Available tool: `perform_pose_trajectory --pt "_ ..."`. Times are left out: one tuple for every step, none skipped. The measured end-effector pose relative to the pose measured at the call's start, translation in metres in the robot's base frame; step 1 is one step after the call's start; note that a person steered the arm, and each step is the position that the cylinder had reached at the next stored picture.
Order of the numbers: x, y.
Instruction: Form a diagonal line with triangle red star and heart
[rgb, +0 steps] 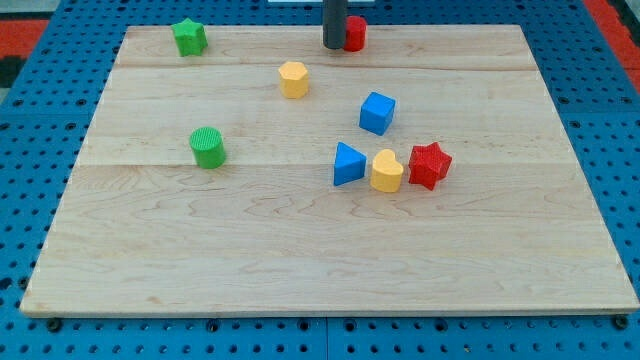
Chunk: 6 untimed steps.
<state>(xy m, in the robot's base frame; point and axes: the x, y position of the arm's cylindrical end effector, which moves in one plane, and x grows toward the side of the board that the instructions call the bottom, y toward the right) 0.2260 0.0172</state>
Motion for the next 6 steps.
perform_pose_trajectory --pt "0.0 0.0" --pt "0.0 0.003" --pt "0.0 0.003" --pt "0.029 -0.026" --pt "0.06 -0.004" --pt "0.081 0.022"
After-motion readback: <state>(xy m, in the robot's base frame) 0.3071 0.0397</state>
